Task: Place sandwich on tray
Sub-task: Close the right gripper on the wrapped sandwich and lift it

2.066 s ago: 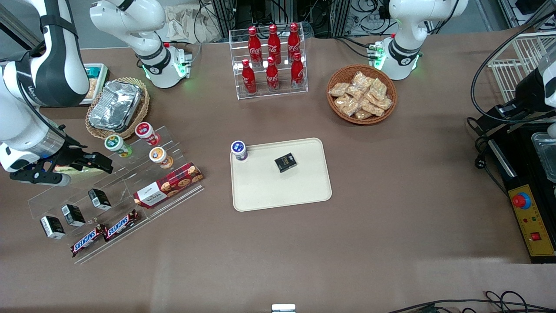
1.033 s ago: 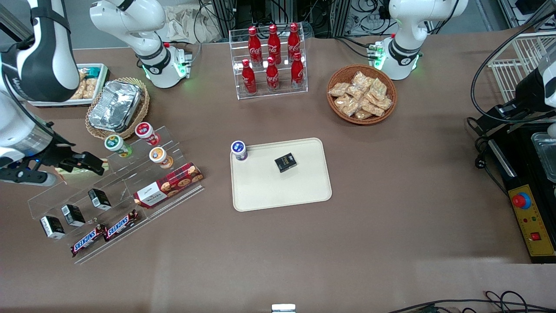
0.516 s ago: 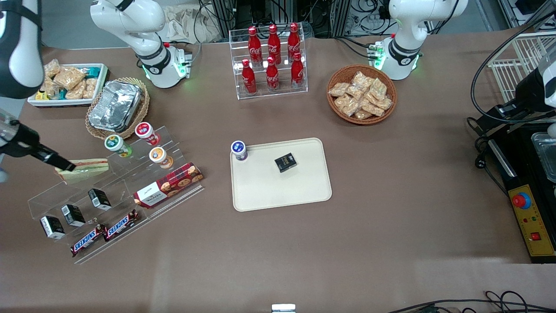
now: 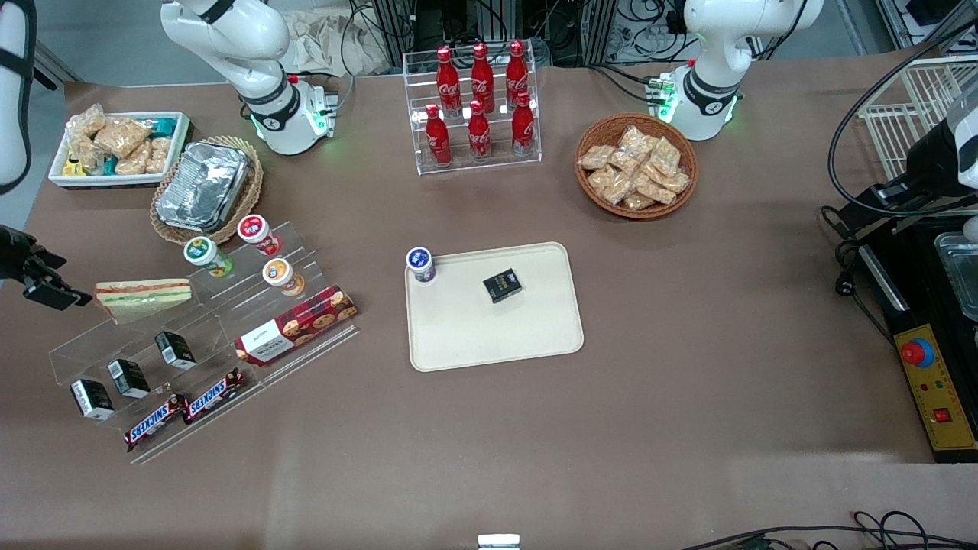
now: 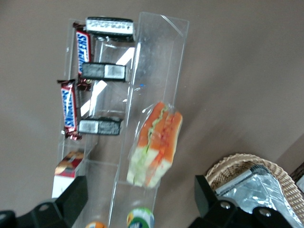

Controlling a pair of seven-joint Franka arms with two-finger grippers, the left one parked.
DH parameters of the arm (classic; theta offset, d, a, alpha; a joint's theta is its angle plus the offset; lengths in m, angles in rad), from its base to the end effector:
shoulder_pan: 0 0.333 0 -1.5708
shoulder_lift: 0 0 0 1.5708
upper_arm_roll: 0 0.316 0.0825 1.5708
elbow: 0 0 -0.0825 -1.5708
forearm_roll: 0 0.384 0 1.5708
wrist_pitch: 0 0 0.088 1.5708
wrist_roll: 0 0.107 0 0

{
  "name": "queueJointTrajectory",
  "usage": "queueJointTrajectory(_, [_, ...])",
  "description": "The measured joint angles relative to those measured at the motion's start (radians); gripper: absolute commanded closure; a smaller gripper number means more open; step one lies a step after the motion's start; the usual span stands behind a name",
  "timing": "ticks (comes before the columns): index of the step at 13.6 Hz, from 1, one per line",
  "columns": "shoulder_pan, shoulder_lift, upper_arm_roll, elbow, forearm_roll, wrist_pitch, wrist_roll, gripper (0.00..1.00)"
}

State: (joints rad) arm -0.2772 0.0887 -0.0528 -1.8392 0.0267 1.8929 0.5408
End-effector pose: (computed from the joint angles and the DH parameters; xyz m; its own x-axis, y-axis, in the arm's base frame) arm 0.5524 -0.1863 0.4736 0.6370 -0.7698 -0.0404 -0.7705 -0.6375 0.0005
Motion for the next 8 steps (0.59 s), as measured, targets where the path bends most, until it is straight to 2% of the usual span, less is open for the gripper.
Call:
queueJointTrajectory(3, [-0.015, 0.046, 0.0, -0.012, 0.063, 0.061, 0.075, 0.0])
queueJointTrajectory(8, [-0.015, 0.052, 0.002, -0.056, 0.068, 0.089, 0.141, 0.0])
